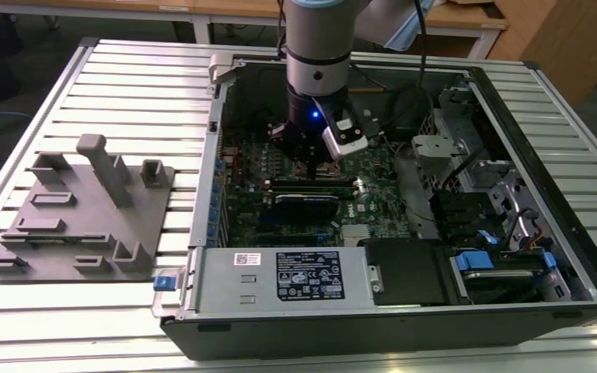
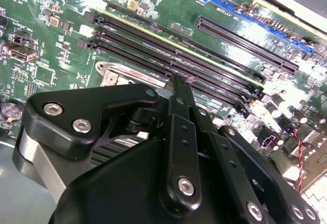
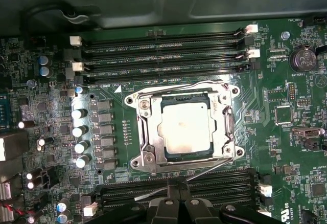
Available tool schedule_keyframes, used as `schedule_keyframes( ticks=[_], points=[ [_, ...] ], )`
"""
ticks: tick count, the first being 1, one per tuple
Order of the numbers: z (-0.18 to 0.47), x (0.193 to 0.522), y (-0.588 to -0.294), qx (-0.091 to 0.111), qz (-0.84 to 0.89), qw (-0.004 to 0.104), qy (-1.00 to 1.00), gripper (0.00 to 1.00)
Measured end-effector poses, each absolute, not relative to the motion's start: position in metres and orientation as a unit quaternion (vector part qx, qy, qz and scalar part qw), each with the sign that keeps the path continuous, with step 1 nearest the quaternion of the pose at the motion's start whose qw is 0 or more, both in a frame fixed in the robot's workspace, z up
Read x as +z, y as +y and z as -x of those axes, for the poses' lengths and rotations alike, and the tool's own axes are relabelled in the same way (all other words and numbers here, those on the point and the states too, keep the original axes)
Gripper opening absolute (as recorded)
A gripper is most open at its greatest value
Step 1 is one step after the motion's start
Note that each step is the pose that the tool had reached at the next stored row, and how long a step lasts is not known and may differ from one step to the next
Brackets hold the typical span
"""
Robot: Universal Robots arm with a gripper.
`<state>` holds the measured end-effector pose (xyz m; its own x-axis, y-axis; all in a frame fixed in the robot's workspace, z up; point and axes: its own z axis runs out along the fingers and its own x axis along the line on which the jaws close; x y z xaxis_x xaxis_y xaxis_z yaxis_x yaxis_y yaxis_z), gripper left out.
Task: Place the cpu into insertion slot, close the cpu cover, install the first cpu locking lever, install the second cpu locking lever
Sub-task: 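Install the second cpu locking lever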
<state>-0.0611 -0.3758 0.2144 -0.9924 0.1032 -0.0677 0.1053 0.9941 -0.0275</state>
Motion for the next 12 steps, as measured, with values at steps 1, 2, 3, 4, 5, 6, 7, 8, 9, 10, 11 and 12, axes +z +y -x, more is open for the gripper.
schedule_keyframes(
  ticks=[1,2,3,4,5,6,7,8,9,10,11,12],
  points=[
    [0.0611,0.2140,-0.3758,-0.016,-0.052,0.033,0.998,0.10],
    [0.0611,0.2140,-0.3758,-0.016,-0.052,0.033,0.998,0.10],
    [0.0611,0.2140,-0.3758,-0.016,-0.052,0.033,0.998,0.10],
    [0.0611,0.2140,-0.3758,-0.016,-0.052,0.033,0.998,0.10],
    [0.0611,0.2139,-0.3758,-0.016,-0.052,0.033,0.998,0.10],
    [0.0611,0.2139,-0.3758,-0.016,-0.052,0.033,0.998,0.10],
    [0.0612,0.2139,-0.3758,-0.016,-0.052,0.033,0.998,0.10],
    [0.0613,0.2139,-0.3758,-0.016,-0.052,0.033,0.998,0.10],
    [0.0615,0.2139,-0.3758,-0.015,-0.052,0.033,0.998,0.10],
    [0.0618,0.2138,-0.3757,-0.015,-0.052,0.033,0.998,0.10],
    [0.0623,0.2139,-0.3758,-0.015,-0.052,0.033,0.998,0.10],
    [0.0630,0.2139,-0.3758,-0.015,-0.052,0.033,0.998,0.10]
  ],
)
